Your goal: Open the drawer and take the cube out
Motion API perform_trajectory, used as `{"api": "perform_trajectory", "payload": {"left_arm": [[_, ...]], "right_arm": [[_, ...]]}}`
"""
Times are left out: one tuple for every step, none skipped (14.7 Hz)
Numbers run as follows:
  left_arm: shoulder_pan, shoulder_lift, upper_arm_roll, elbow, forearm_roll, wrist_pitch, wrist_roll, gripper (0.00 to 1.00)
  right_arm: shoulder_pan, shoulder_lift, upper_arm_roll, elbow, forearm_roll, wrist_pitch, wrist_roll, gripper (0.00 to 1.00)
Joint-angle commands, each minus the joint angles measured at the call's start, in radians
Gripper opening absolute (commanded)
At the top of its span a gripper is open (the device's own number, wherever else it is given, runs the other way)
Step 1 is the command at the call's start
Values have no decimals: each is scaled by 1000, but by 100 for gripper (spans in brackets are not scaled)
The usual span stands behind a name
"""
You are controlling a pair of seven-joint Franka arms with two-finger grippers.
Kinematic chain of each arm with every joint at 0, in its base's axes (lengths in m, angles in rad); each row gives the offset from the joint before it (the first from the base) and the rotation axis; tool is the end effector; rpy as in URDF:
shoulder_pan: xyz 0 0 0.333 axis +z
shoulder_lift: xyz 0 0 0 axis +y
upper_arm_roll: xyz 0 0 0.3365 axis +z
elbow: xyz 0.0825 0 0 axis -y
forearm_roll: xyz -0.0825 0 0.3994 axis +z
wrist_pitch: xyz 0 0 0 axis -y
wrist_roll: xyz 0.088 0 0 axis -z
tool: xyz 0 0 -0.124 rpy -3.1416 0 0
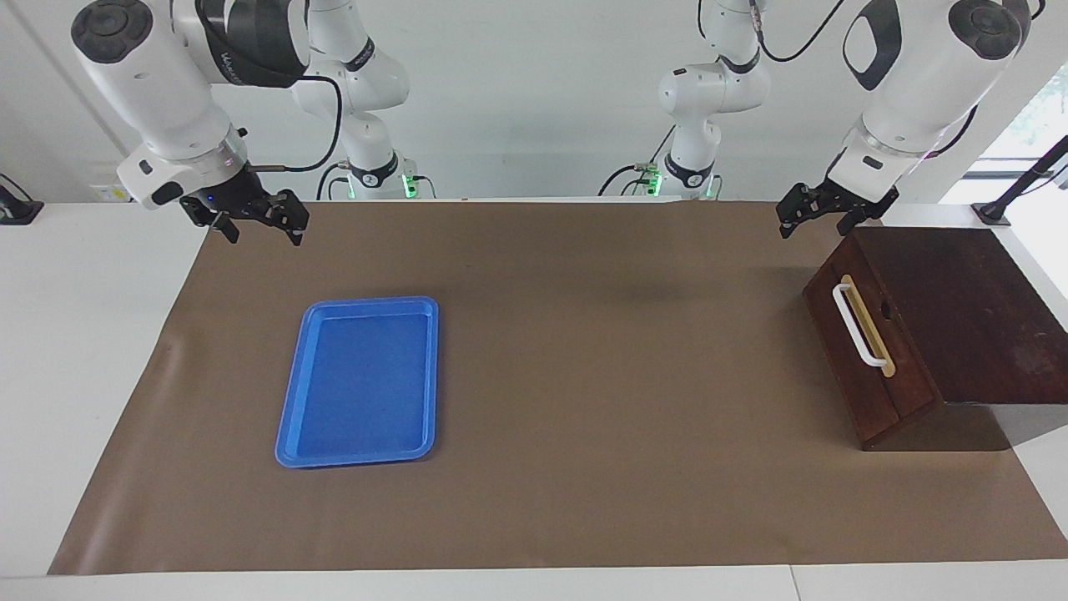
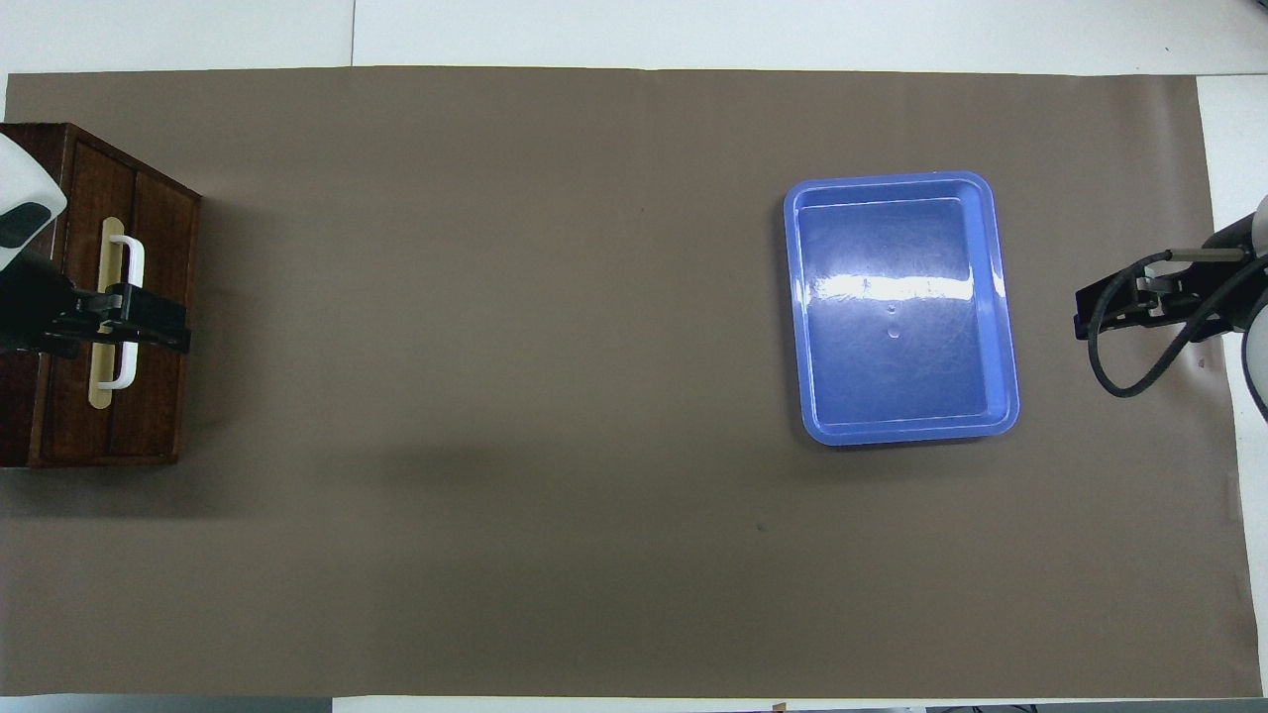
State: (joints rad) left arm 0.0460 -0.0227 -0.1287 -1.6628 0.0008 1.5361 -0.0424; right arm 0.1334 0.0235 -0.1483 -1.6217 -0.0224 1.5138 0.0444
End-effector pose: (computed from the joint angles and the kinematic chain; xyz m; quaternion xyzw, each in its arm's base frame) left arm 0.5518 -0.0464 0.5934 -0.9984 0.0200 0.0519 0.0051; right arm 0.5657 -0.0104 0.5858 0.9973 -0.0296 -0.0653 0.0139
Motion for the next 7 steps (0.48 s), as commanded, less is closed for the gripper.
{"api": "perform_trajectory", "payload": {"left_arm": [[-6, -2, 7, -2, -5, 10, 12, 100], [-6, -2, 9, 0, -7, 10, 15, 100], [-6, 0, 12, 0, -7, 10, 7, 100], [-6, -2, 11, -2, -10, 13, 1, 100], [-6, -2, 12, -2, -10, 24, -1, 100], [-5, -2, 14, -2, -7, 35, 4, 100], [-2, 0, 14, -2, -4, 64, 4, 100]], "right_arm": [[-17, -24, 12, -29, -14, 22, -17, 100], [-18, -24, 12, -27, -14, 22, -18, 100], [-24, -24, 12, -27, -14, 20, -18, 100], [-28, -24, 12, -27, -14, 19, -18, 100], [-28, -24, 12, -26, -14, 19, -18, 100], [-28, -24, 12, -26, -14, 19, -18, 100], [-28, -24, 12, -26, -14, 19, -17, 100]]}}
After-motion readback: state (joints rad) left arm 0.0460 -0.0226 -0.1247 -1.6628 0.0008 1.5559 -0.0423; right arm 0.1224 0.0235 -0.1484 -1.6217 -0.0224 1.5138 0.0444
